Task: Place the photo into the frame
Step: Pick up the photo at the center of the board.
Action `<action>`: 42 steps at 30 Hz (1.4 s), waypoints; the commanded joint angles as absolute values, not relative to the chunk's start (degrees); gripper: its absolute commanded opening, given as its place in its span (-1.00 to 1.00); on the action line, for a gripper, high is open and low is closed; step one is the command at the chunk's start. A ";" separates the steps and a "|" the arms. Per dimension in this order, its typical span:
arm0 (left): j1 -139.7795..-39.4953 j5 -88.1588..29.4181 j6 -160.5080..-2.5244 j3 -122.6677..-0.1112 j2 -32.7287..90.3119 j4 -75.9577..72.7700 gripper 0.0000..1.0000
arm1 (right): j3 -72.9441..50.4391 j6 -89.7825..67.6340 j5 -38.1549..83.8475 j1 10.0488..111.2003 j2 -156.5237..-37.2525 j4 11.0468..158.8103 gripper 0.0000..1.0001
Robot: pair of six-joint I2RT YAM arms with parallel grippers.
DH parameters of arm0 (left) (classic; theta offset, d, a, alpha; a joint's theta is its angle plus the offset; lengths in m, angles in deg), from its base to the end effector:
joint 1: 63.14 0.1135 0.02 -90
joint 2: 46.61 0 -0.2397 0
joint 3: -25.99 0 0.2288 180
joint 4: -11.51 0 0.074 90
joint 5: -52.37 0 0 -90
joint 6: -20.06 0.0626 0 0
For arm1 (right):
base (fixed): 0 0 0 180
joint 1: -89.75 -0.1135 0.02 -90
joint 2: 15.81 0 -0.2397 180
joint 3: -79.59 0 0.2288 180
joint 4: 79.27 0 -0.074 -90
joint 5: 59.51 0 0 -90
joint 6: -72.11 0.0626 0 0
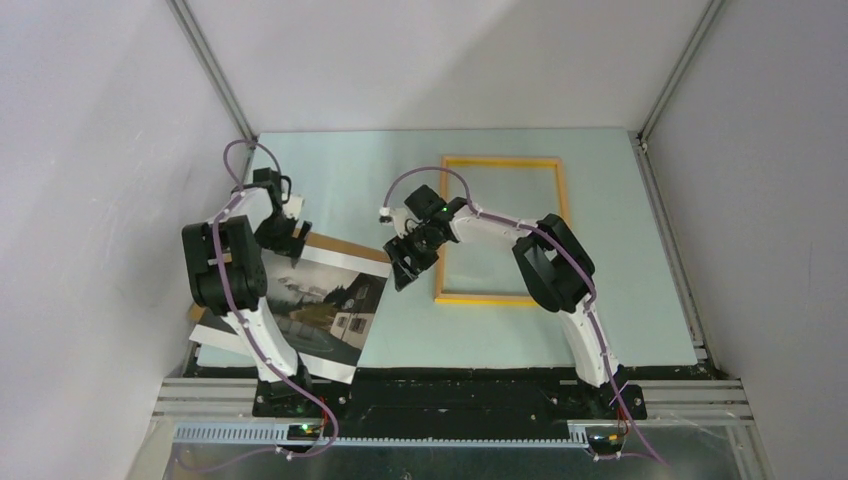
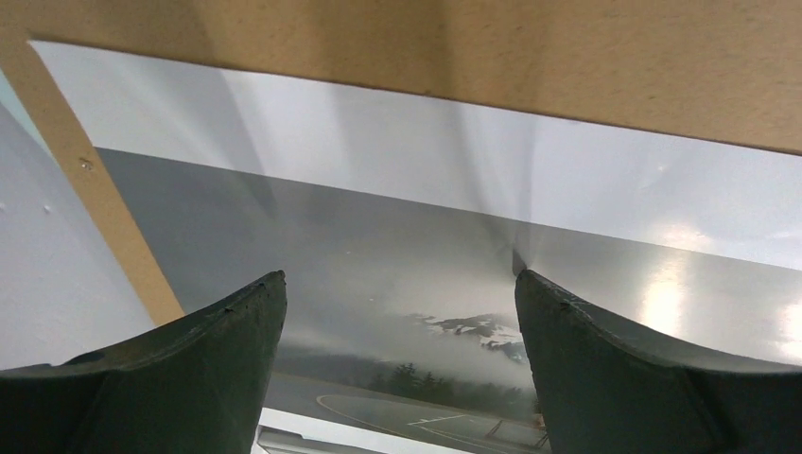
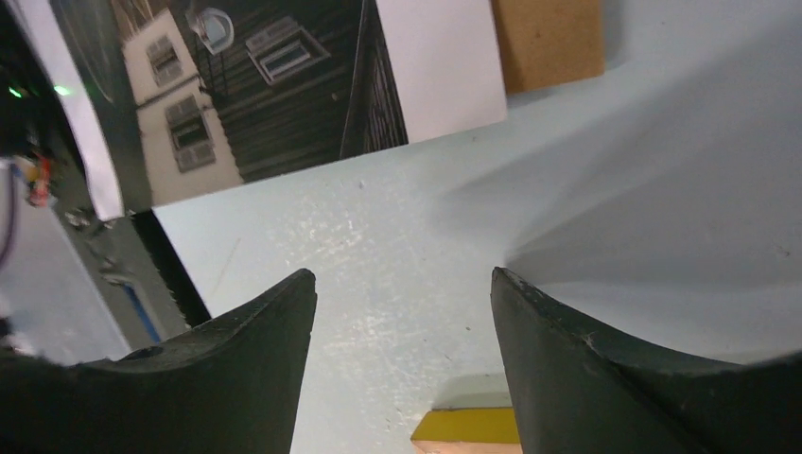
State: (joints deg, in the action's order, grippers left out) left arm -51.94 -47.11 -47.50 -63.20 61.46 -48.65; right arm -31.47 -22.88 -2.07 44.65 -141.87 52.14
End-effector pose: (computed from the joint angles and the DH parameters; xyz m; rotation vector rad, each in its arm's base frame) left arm 0.3282 0.0755 0.1341 0.2691 2.9777 0.3203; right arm 0.2856 0.3344 0.1345 -1.3314 2.4053 0.9731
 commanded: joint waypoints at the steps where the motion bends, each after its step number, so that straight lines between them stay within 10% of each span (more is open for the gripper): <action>1: -53.85 -45.76 -49.11 -64.28 61.79 -48.44 0.90 | -33.86 -12.03 -8.63 46.01 -144.19 55.78 0.43; 42: -56.37 -35.54 -54.82 -55.41 57.50 -48.94 0.87 | -20.01 31.93 -27.57 49.16 -153.08 106.99 0.28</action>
State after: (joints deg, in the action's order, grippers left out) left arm -55.63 -36.90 -53.51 -57.14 58.27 -49.43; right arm -25.11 26.69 -31.68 48.78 -153.67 93.69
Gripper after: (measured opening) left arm 0.935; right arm 0.641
